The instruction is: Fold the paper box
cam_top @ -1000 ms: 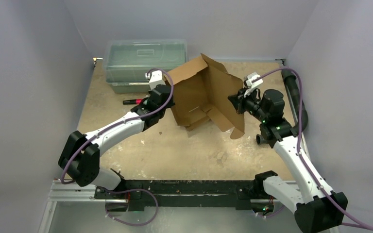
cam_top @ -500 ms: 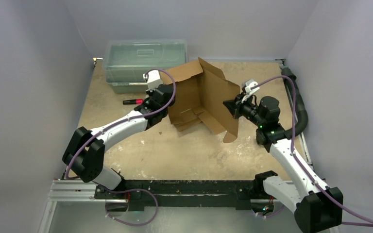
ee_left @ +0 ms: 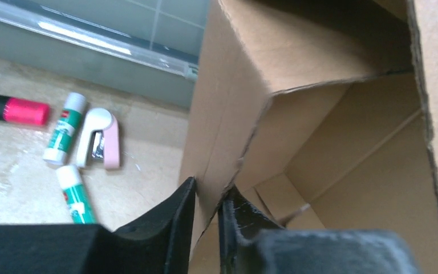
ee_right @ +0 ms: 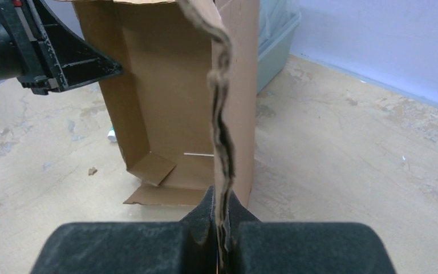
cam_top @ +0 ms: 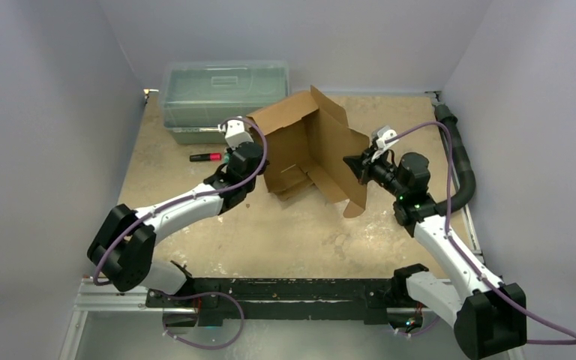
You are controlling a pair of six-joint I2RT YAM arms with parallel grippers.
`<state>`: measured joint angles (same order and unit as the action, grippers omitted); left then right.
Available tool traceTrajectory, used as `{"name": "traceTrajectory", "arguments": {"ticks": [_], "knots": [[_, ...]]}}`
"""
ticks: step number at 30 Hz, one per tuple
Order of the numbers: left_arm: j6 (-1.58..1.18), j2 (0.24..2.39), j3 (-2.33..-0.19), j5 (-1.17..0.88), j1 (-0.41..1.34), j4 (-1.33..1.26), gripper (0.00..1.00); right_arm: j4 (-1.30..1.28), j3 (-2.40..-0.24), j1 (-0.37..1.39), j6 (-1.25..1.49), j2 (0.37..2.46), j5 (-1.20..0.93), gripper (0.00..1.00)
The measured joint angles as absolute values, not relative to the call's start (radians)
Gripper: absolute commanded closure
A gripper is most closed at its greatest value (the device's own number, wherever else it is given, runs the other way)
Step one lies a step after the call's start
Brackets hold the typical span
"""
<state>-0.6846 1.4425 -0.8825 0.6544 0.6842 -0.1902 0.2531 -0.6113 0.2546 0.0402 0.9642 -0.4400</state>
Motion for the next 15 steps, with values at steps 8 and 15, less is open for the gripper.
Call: {"name": "traceTrajectory", "arguments": {"ticks": [8,15], "knots": [[-0.697,1.38,-0.797,0.549,0.69,-0.217,0.62,0.27,-0.578,0.256,0.014,0.976,-0.461,1.0],[-0.72,1.331,-0.77,0.432,0.66,-0.224,0.59,0.27,-0.566,0.262,-0.027,0.977,-0.463,1.0]]}}
